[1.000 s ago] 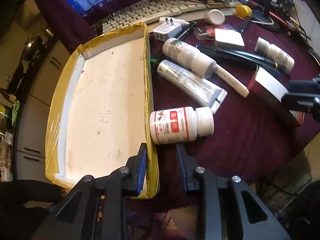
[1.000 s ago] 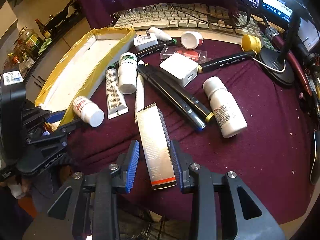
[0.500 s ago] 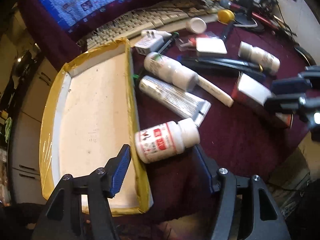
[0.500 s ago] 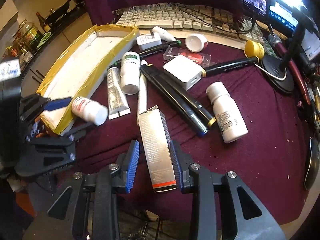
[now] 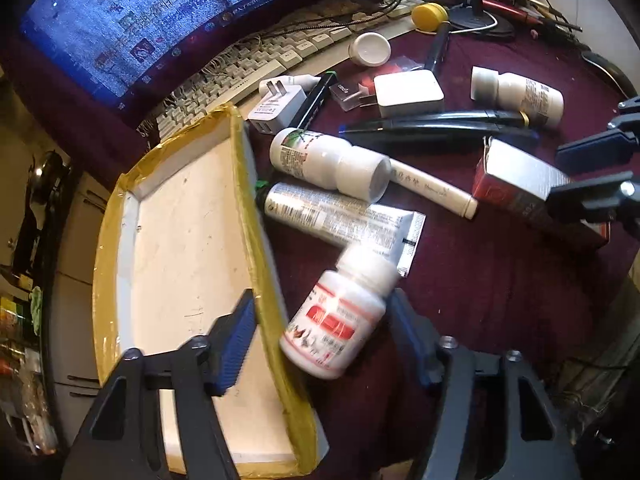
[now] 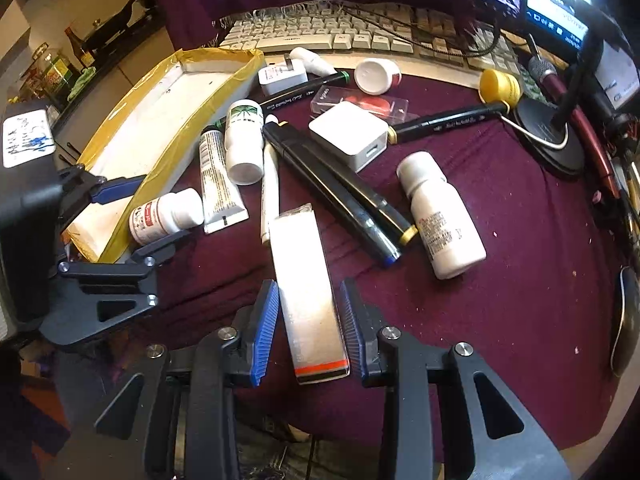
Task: Organize objects
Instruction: 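Close left tool on the red-label pill bottle while right tool keeps holding the white box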
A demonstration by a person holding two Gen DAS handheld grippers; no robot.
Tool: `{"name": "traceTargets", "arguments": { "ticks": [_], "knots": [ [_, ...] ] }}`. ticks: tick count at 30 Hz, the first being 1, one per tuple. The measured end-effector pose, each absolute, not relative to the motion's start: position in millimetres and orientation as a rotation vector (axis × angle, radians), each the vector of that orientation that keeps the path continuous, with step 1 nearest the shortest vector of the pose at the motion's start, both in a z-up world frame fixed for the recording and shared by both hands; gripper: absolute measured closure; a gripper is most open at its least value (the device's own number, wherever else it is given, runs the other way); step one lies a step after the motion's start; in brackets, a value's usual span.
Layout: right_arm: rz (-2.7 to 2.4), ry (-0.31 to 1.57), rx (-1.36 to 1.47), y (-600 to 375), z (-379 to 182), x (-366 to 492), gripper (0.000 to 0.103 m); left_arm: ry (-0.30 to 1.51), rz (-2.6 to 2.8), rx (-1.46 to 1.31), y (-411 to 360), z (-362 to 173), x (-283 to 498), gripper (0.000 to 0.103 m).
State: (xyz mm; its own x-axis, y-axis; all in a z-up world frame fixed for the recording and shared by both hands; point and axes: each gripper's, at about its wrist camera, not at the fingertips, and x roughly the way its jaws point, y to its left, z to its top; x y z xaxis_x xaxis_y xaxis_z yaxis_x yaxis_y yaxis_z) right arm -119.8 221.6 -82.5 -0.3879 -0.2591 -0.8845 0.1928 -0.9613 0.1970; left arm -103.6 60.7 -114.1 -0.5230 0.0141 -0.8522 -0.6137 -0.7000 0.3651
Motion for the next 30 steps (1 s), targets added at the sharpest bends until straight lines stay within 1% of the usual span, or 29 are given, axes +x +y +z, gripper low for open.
{"name": "traceTargets", "arguments": {
  "ticks": [2, 3, 4, 6, 7, 9, 13, 15, 17, 19, 21, 23, 26, 30],
  "knots": [
    [-2.407, -0.085, 1.517, 225.1, -83.6, -114.4, 0.073, 0.893, 2.262, -1.281, 54.9, -111.9, -101.6, 0.05],
    [-2.396, -0.081, 1.506, 227.4, -86.3, -112.1, 0.073, 0.867, 2.268, -1.299, 52.6, -109.9, -99.0, 0.055],
    [-2.389, -0.088, 1.501, 229.6, -88.5, -110.7, 0.073, 0.849, 2.279, -1.311, 51.0, -107.6, -96.9, 0.066],
    [-2.378, -0.14, 1.498, 236.2, -94.1, -109.7, 0.073, 0.784, 2.278, -1.342, 45.3, -102.4, -97.7, 0.066],
    [-2.375, -0.166, 1.504, 238.5, -96.8, -110.6, 0.073, 0.725, 2.277, -1.367, 41.0, -99.8, -99.8, 0.066],
    [-2.379, -0.188, 1.517, 239.5, -100.8, -111.3, 0.073, 0.689, 2.291, -1.363, 38.3, -97.2, -100.3, 0.066],
    [-2.375, -0.192, 1.508, 238.0, -100.6, -109.5, 0.073, 0.725, 2.278, -1.342, 39.4, -99.7, -99.7, 0.064],
    [-2.373, -0.178, 1.49, 237.5, -97.0, -107.7, 0.073, 0.679, 2.293, -1.317, 37.0, -92.6, -95.9, 0.064],
    [-2.38, -0.187, 1.469, 239.3, -92.8, -104.9, 0.073, 0.595, 2.338, -1.237, 30.4, -76.8, -83.6, 0.062],
    [-2.382, -0.201, 1.465, 241.7, -90.2, -104.5, 0.073, 0.497, 2.374, -1.173, 24.1, -63.3, -71.1, 0.044],
    [-2.386, -0.208, 1.455, 243.1, -87.0, -104.0, 0.073, 0.347, 2.393, -1.164, 12.0, -54.6, -59.0, 0.043],
    [-2.387, -0.216, 1.447, 243.3, -84.4, -103.7, 0.073, 0.25, 2.401, -1.174, 4.4, -58.3, -45.0, 0.043],
    [-2.382, -0.216, 1.435, 240.7, -80.9, -102.9, 0.073, 0.158, 2.369, -1.271, -2.5, -85.2, -39.4, 0.043],
    [-2.379, -0.203, 1.416, 235.4, -77.5, -101.3, 0.073, 0.104, 2.36, -1.365, -13.8, -106.9, -45.5, 0.044]
  ]
}}
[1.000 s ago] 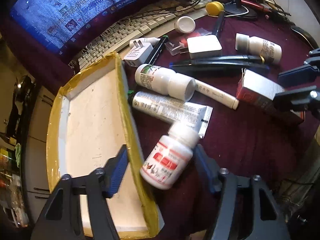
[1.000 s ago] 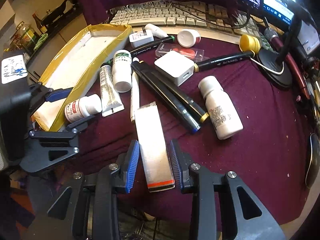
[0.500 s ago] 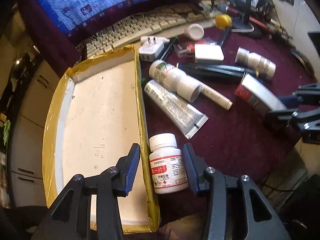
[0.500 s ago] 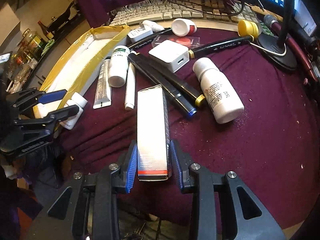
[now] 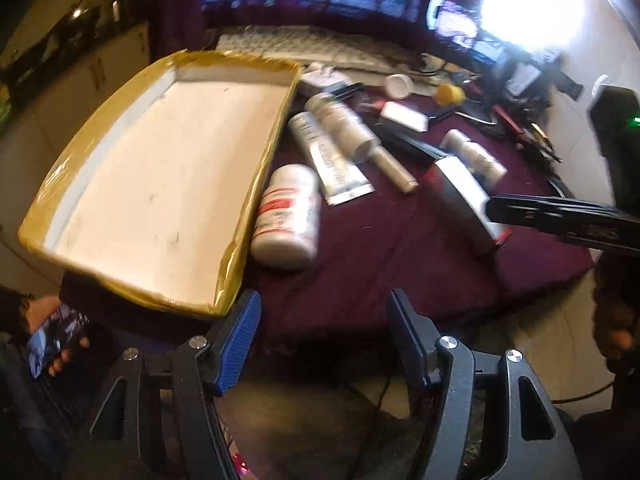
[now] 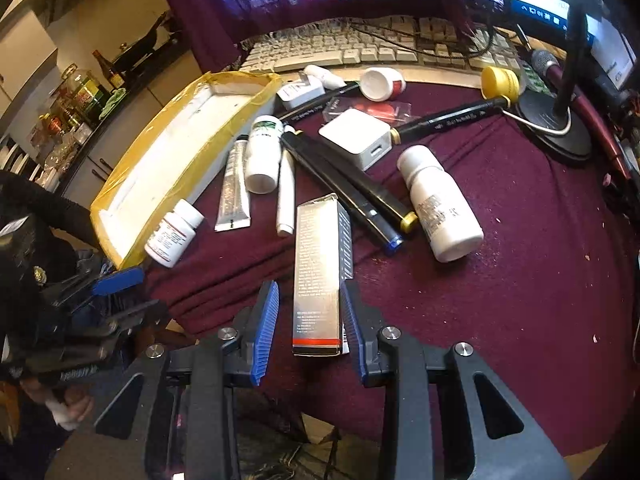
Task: Organize objects
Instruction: 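Close left tool on the red-label pill bottle while right tool keeps holding the white box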
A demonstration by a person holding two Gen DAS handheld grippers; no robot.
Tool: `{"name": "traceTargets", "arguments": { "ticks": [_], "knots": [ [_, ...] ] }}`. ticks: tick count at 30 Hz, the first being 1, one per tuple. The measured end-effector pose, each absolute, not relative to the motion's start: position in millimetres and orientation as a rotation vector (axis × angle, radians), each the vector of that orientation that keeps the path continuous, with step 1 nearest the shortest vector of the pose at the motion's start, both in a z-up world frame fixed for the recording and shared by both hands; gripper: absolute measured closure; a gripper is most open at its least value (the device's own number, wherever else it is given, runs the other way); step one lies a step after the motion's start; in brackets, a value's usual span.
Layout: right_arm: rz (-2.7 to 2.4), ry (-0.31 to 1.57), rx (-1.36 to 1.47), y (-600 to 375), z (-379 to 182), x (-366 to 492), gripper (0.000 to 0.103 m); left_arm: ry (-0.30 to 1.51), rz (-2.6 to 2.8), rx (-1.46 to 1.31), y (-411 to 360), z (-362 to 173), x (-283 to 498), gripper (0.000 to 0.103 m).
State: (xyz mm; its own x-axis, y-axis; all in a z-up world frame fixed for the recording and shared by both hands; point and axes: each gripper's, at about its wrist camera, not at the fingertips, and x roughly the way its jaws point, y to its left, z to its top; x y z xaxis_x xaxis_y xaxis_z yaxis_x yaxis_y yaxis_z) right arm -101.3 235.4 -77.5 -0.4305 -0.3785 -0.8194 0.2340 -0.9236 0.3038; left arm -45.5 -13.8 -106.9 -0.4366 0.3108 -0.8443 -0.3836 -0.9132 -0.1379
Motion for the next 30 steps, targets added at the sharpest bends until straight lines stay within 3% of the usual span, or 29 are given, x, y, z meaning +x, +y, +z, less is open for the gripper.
{"name": "traceTargets", "arguments": {
  "ticks": [5, 7, 9, 15, 17, 30],
  "knots": [
    [-2.383, -0.215, 1.42, 235.9, -80.5, -103.5, 0.073, -0.065, 2.372, -1.417, -20.8, -107.1, -78.4, 0.045],
    [-2.385, -0.219, 1.428, 237.2, -81.9, -104.3, 0.073, -0.08, 2.34, -1.439, -14.9, -113.5, -85.4, 0.061],
    [-2.385, -0.22, 1.43, 238.7, -82.7, -104.6, 0.073, -0.028, 2.353, -1.454, -5.6, -117.8, -90.4, 0.067],
    [-2.373, -0.22, 1.453, 239.8, -90.6, -105.2, 0.073, -0.04, 2.424, -1.438, 6.4, -119.5, -96.9, 0.067],
    [-2.38, -0.197, 1.451, 239.6, -91.2, -104.0, 0.073, -0.037, 2.45, -1.428, 6.0, -120.1, -98.2, 0.072],
    [-2.395, -0.142, 1.497, 238.2, -95.5, -109.2, 0.073, -0.109, 2.416, -1.439, -12.7, -116.9, -88.2, 0.072]
  ]
}}
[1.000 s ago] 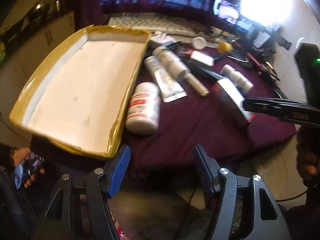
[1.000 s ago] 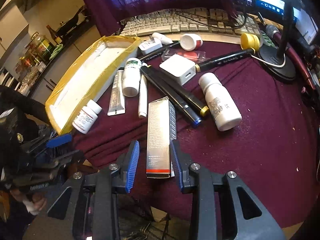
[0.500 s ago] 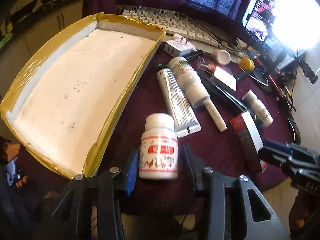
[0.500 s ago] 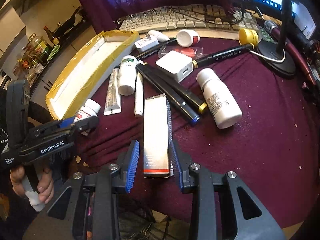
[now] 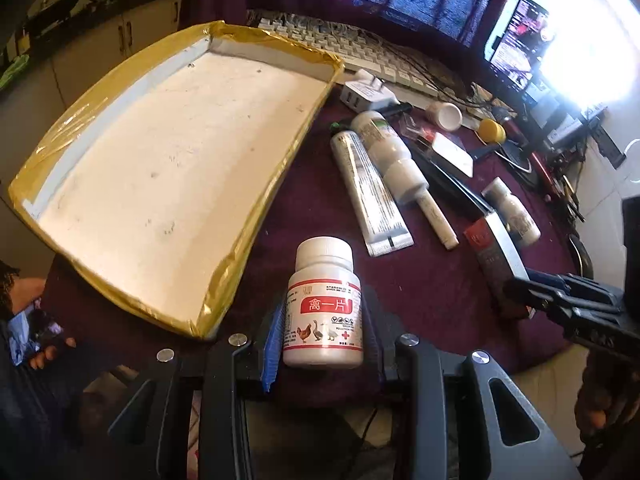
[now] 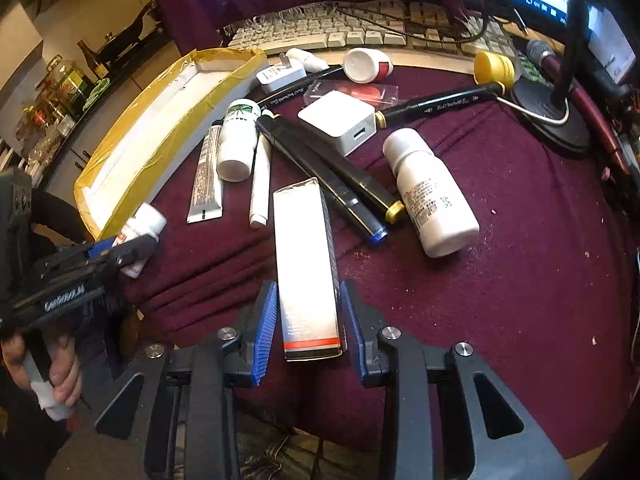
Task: Organize objects
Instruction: 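Close left tool on the red-label pill bottle while right tool keeps holding the white box, then carry the pill bottle and white box into the foam tray and open both tools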
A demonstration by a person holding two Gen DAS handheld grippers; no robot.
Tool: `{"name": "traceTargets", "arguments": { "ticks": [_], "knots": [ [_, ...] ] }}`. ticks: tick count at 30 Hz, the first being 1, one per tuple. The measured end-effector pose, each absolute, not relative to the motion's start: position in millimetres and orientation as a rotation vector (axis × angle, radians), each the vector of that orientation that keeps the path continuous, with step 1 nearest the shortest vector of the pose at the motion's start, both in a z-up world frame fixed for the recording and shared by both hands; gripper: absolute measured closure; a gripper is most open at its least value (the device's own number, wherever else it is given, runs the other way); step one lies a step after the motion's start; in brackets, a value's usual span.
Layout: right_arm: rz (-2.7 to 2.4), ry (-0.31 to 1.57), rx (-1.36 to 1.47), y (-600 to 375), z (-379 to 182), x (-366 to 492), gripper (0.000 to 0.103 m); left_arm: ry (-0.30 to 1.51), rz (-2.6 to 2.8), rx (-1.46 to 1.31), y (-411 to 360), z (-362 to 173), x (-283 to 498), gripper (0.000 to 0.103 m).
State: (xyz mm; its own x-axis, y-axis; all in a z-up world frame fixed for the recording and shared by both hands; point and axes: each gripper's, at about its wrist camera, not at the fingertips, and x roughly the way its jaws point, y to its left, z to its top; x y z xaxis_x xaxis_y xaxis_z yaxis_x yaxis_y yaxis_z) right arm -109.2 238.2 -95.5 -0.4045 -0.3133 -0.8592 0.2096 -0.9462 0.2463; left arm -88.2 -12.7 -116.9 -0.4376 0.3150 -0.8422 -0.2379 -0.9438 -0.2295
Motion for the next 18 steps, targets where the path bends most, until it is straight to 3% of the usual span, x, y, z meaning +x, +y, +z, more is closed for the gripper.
{"name": "traceTargets", "arguments": {
  "ticks": [4, 11, 15, 18],
  "knots": [
    [-2.397, -0.117, 1.499, 236.2, -95.4, -110.9, 0.073, -0.114, 2.446, -1.442, -5.6, -116.9, -95.5, 0.072],
    [-2.442, -0.052, 1.452, 235.0, -85.5, -109.0, 0.073, 0.057, 2.494, -1.476, 18.4, -118.6, -103.3, 0.072],
    [-2.415, -0.144, 1.487, 242.6, -95.6, -113.0, 0.073, 0.013, 2.492, -1.478, 22.5, -119.3, -114.7, 0.072],
    [-2.428, -0.108, 1.467, 242.6, -93.7, -109.9, 0.073, -0.021, 2.481, -1.534, 21.5, -118.1, -119.7, 0.072]
  ]
}}
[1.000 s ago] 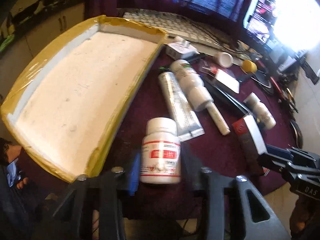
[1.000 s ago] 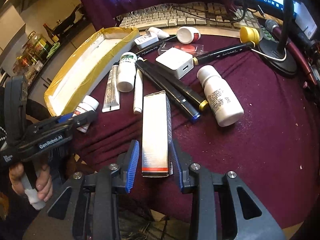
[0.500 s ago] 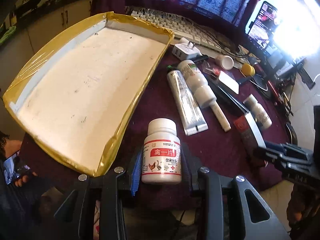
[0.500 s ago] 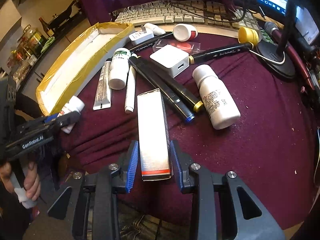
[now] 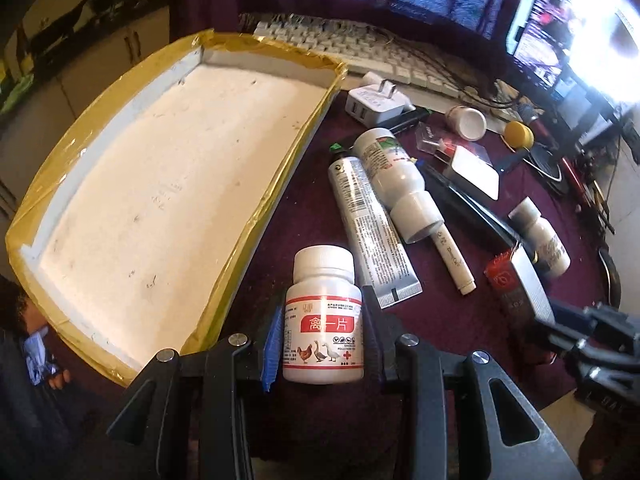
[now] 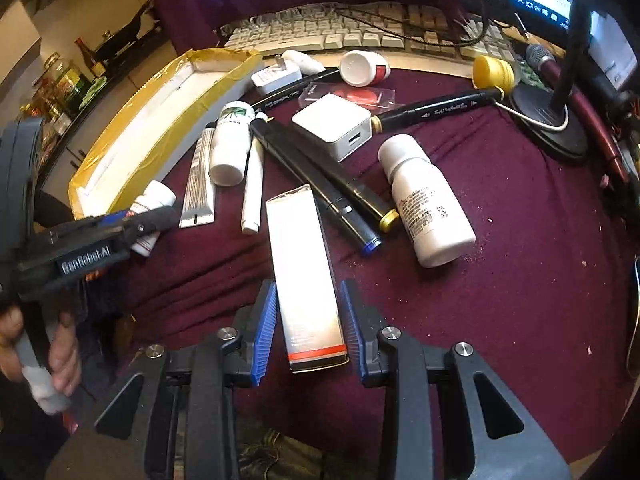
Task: Organize objects
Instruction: 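Carry the pill bottle and white box into the foam tray and open both tools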
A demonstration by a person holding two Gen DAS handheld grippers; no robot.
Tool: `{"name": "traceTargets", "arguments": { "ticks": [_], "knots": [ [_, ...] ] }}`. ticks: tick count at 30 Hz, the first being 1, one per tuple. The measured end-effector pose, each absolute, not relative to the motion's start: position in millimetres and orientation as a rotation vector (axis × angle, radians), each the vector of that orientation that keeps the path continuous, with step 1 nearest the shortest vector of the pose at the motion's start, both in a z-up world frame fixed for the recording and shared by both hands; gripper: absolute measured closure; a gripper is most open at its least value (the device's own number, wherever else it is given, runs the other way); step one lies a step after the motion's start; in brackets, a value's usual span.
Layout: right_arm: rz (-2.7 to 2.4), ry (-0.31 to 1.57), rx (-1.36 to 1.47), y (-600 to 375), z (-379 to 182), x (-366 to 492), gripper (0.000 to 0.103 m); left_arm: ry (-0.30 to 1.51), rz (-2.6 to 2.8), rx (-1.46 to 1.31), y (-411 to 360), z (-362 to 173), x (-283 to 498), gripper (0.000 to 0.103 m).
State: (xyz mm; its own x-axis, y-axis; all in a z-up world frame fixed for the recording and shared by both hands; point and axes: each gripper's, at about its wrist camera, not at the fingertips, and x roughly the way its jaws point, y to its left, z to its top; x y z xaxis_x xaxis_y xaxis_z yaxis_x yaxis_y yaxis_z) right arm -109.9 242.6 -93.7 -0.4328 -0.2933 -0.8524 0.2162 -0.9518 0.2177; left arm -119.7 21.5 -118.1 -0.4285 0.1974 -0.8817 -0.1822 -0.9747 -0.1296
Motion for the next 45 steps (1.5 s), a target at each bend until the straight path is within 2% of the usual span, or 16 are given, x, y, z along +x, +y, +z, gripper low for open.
{"name": "traceTargets", "arguments": {
  "ticks": [4, 10, 17, 20, 24, 28, 34, 39, 45],
  "knots": [
    [-2.417, -0.14, 1.454, 244.6, -95.9, -108.9, 0.073, -0.086, 2.475, -1.564, 9.1, -117.3, -118.9, 0.072],
    [-2.442, -0.145, 1.48, 240.8, -103.2, -111.4, 0.073, 0.003, 2.492, -1.544, 10.8, -118.0, -108.9, 0.072],
    [-2.478, -0.178, 1.438, 237.5, -95.3, -102.1, 0.077, -0.17, 2.471, -1.446, -13.4, -96.9, -88.1, 0.072],
    [-2.507, -0.183, 1.389, 237.6, -86.0, -98.1, 0.077, -0.315, 2.447, -1.461, -34.4, -96.1, -85.8, 0.072],
    [-2.513, -0.268, 1.342, 236.9, -73.1, -101.6, 0.077, -0.427, 2.452, -1.428, -54.6, -89.7, -82.3, 0.073],
    [-2.445, -0.307, 1.294, 214.9, -56.3, -114.7, 0.077, -0.467, 2.489, -1.372, -69.0, -68.8, -87.4, 0.072],
    [-2.35, -0.187, 1.223, 143.4, -46.5, -133.8, 0.077, -0.462, 2.651, -1.373, -105.1, -52.6, -130.9, 0.072],
    [-2.29, -0.115, 1.203, 85.6, -45.2, -166.5, 0.077, -0.479, 2.648, -1.501, -117.7, -76.7, -166.8, 0.072],
    [-2.254, 0.011, 1.257, 38.2, -54.4, -207.9, 0.077, -0.598, 2.612, -1.604, -135.2, -102.3, -199.7, 0.072]
  ]
}}
